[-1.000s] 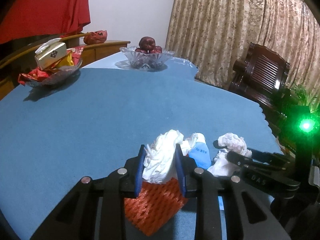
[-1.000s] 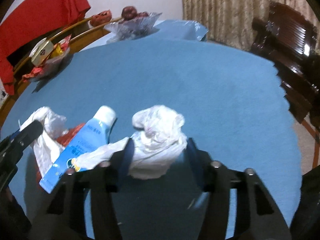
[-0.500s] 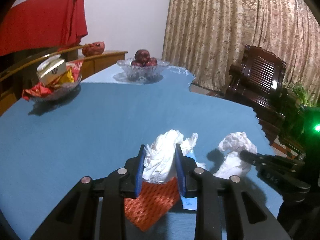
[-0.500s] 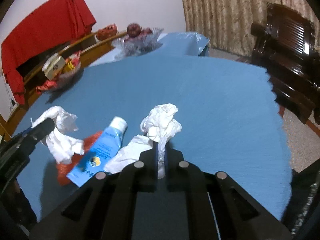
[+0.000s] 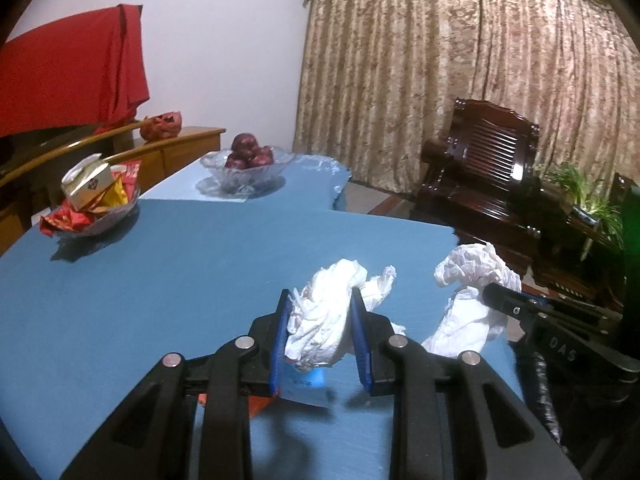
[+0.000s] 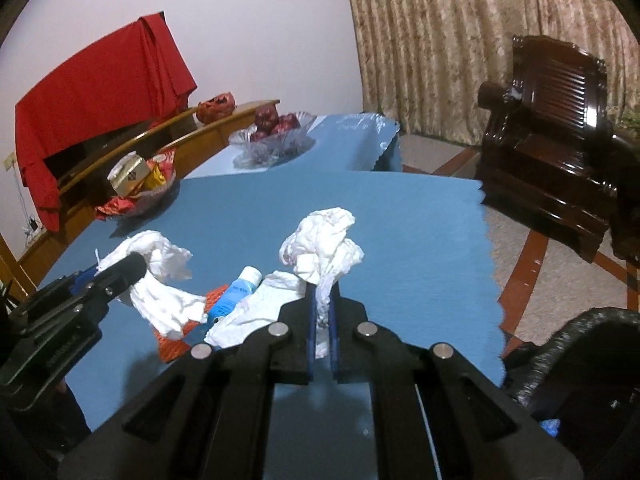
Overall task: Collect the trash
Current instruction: 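Carry both tissues over the bin and open both grippers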
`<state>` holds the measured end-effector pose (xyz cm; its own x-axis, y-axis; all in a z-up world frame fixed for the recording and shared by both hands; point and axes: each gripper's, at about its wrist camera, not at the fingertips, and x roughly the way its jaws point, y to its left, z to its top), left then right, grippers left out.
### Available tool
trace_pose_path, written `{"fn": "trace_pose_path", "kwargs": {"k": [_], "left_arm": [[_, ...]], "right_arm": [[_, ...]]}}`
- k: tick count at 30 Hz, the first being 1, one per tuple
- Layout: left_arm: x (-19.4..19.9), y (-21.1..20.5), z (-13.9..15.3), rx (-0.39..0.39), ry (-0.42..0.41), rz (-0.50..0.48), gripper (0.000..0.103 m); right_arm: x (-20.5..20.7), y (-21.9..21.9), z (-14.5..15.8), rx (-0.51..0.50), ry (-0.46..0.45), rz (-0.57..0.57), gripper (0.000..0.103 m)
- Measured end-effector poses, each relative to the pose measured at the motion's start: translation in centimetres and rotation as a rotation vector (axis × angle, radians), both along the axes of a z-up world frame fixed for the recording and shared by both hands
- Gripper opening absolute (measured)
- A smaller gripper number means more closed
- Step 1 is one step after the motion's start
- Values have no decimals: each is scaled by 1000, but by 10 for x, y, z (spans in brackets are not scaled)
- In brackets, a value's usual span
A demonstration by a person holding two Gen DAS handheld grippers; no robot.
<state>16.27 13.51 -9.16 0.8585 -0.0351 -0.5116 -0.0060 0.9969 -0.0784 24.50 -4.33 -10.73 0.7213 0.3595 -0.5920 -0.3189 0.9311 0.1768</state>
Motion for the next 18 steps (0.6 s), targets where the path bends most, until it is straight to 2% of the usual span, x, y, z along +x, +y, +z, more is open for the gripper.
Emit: {"fn": "trace_pose_path", "kwargs": {"k": [9,18], "left_arm": [[-25,-39,24,-5,-33,-60,28],[-41,-80,35,-11,-54,-141,28]], "right_arm": [[-42,-40,26,-5,-49,-44,4],[-80,-89,36,-28,-74,-125,5]]}}
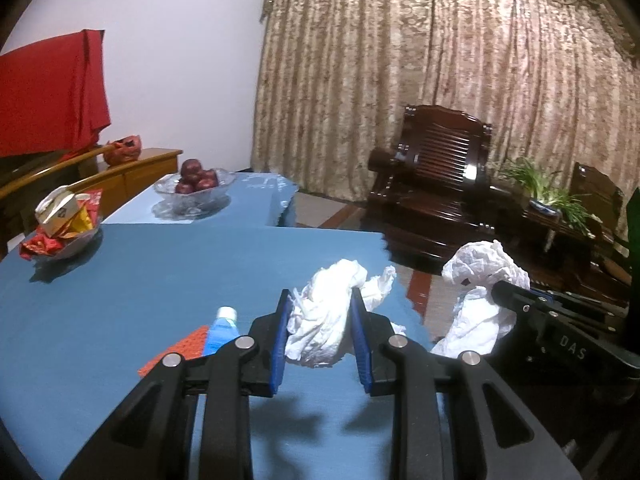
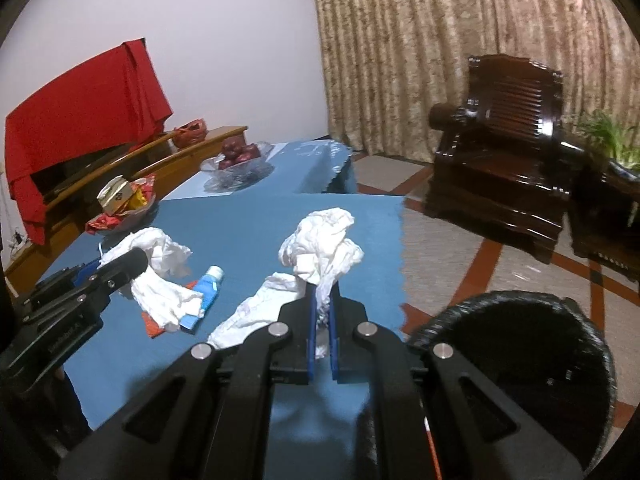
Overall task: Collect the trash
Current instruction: 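Carry both tissues over the bin and open both grippers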
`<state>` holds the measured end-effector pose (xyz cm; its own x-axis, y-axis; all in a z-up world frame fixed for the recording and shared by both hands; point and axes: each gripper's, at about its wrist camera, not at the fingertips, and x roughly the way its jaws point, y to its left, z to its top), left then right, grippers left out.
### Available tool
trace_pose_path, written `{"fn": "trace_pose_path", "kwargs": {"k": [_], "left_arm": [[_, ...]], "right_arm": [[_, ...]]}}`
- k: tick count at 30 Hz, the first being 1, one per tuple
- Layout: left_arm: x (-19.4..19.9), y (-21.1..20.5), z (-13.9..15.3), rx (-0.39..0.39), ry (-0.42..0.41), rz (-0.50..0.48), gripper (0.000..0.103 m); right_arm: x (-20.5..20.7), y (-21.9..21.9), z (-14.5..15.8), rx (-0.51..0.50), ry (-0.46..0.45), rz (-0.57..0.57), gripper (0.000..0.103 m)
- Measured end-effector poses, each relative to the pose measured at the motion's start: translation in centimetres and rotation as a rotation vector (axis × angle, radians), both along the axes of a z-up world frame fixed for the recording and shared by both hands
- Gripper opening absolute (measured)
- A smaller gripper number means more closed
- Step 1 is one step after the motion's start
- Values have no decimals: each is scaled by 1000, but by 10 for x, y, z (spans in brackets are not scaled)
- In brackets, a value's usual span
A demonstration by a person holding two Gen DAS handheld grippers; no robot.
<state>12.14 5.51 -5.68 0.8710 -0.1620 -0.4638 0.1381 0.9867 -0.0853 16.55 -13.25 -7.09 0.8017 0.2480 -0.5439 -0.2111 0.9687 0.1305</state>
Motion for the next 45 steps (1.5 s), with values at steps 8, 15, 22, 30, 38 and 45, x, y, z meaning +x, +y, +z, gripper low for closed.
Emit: {"fn": "trace_pose_path", "kwargs": {"k": [8,15,22,30,38,45], "left_arm": [[-9,-47,0,-7,1,-95,28],[-12,-91,-4,-3,8,-174,28],[-16,-131,-13,11,22,-249,28],[-14,-169,-23,18,48,-321,28],[-12,-198,-41,11,91,-383,28],[-5,-216,-50,8,123,-434,30]], "right_arm": [[-32,-56,6,-10,-17,-95,5],[-54,-96,0,-22,-11,-178,5],[-75,-137,-14,-32,16,-264,5],[-95,-172,-27,-59,37,-335,5],[-105,-195,-38,-69,59,-390,5],[-105,-203,-48,-69,80,-404,7]]}}
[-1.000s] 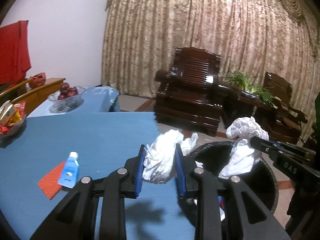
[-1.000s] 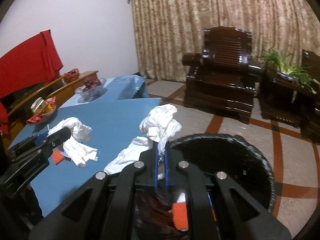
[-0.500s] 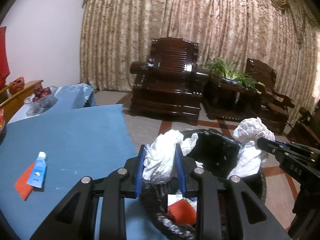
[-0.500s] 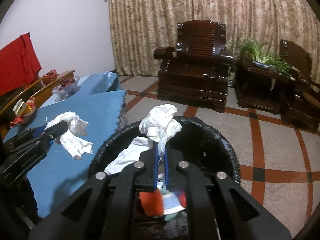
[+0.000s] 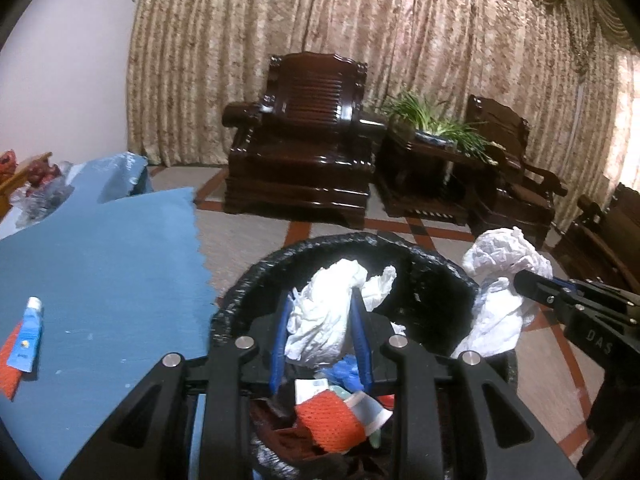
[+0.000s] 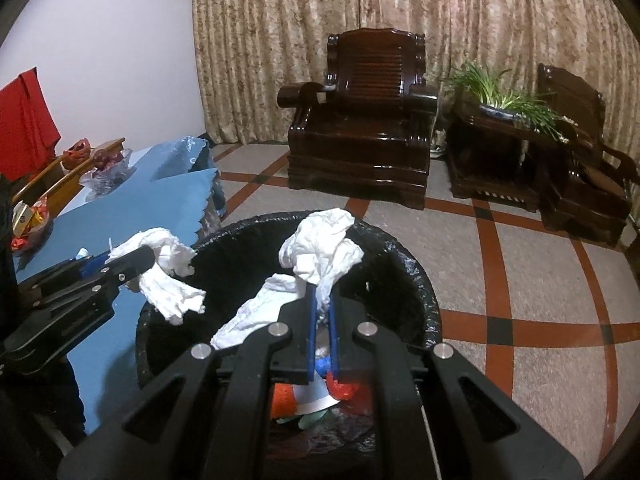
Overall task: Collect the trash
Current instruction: 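Carry both tissues over the bin and open both grippers, then move both open grippers back to the orange net and blue tube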
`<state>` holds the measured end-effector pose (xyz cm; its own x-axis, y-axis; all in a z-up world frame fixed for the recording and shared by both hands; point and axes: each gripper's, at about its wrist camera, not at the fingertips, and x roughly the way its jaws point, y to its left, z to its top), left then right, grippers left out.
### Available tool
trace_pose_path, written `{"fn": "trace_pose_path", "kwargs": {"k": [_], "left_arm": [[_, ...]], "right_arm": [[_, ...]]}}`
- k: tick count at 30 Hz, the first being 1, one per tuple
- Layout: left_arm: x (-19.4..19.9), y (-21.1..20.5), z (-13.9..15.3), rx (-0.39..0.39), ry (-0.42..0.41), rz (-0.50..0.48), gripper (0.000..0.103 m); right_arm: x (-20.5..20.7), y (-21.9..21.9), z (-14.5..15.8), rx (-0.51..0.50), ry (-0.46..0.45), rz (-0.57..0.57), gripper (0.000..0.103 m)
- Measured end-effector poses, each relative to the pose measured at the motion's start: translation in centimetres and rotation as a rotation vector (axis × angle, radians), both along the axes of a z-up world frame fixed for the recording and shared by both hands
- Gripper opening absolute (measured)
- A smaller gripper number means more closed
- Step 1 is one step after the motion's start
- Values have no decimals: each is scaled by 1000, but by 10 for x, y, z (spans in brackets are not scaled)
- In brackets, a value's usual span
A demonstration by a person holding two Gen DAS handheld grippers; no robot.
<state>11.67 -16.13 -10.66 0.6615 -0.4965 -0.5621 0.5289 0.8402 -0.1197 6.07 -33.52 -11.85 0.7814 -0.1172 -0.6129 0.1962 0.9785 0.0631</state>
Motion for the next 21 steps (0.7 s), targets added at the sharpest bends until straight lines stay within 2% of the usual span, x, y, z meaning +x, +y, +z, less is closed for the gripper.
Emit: {"fn": "trace_pose_path", "kwargs": {"k": [3,4,5,6,8,9,12,14,17,21], "left_arm": [[3,-2,-2,-9,13,-11,39],[5,-2,-2,-13,22,-17,47],[5,-1,-3,-14,23,-17,57],[5,1,-2,-16,20,-15,60],[5,2,-3,-20,19,-13,64],[4,3,-3,-22,20,-9,65],[6,11,0,-31,14,10,71],[6,18,4,-34,3,28,79],[6,33,10,-47,-12,59,88],[5,54,19,-50,-35,106,93]], "right_arm": [[2,-2,-6,-7,19,-6,10],[3,-3,-6,-9,24,-10,13],[3,-3,-8,-12,29,-12,25],[3,-3,-11,-18,37,-22,40],[3,-5,-13,-19,37,-32,55],[1,-5,-13,-19,34,-36,67],[-2,-4,-13,-25,18,-57,85],[-4,-2,-10,-20,5,-57,92],[-6,1,-4,0,-20,-42,94],[-5,9,6,20,-50,-28,96]]}}
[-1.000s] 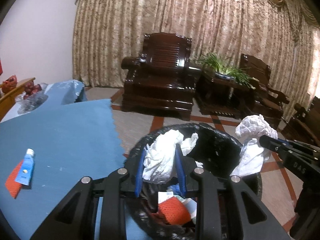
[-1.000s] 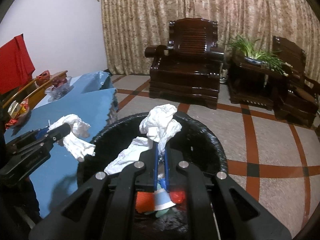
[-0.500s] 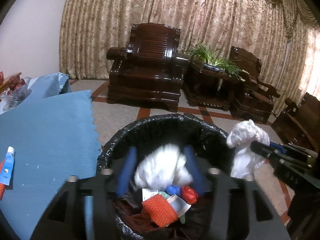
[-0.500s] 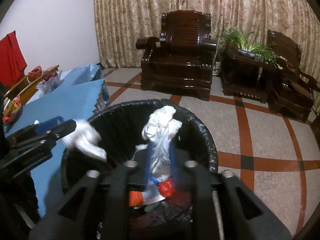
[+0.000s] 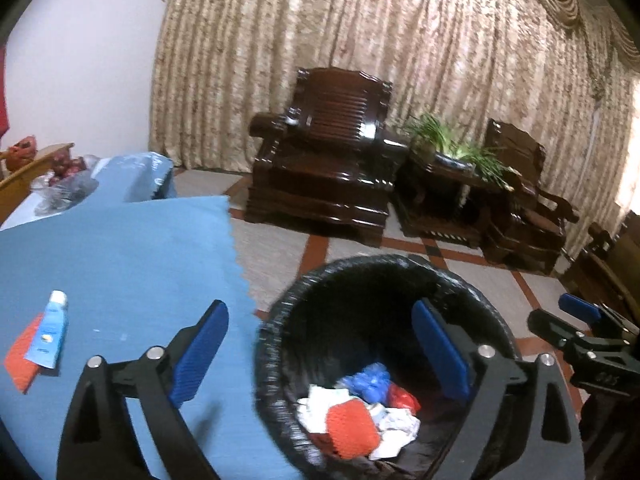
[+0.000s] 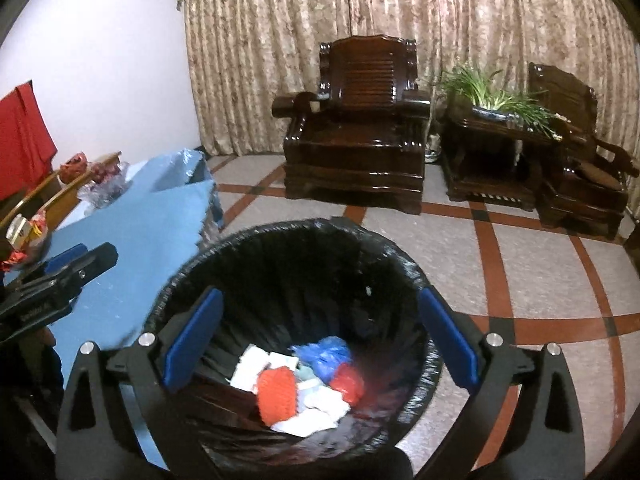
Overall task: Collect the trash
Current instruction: 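Move both open grippers back to the orange net and blue tube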
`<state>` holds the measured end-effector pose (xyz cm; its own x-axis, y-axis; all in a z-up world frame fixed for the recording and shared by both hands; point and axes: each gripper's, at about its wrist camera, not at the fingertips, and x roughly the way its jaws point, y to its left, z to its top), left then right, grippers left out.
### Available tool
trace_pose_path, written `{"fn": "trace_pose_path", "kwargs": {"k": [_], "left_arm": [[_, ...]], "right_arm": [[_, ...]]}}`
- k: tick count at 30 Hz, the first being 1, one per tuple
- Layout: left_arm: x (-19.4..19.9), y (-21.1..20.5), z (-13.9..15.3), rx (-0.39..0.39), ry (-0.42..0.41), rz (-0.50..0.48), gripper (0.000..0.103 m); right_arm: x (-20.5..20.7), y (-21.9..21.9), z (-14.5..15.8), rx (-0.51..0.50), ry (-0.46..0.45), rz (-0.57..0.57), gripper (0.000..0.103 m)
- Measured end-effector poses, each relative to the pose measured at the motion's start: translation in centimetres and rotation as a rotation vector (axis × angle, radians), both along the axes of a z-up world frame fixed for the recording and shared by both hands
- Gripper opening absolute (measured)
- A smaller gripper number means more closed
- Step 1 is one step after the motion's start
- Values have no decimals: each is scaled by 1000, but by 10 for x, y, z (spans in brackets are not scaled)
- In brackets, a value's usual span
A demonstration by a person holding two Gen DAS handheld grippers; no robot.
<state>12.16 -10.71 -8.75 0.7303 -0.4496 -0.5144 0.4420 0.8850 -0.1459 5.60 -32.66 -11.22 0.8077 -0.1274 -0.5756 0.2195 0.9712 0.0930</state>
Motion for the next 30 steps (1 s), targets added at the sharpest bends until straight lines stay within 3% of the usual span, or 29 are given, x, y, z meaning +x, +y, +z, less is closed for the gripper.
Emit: {"fn": "trace_pose_path", "kwargs": {"k": [12,22,30], "left_arm": [[-9,107,12,29,-62,210,96],[-9,209,-2,66,-33,423,96],[-9,263,-18,79,-16,518,96]], "right_arm": [[36,71,15,26,-42,134,97],[79,158,19,22,-48,310,97],[113,219,8,19,-32,396,97]]}}
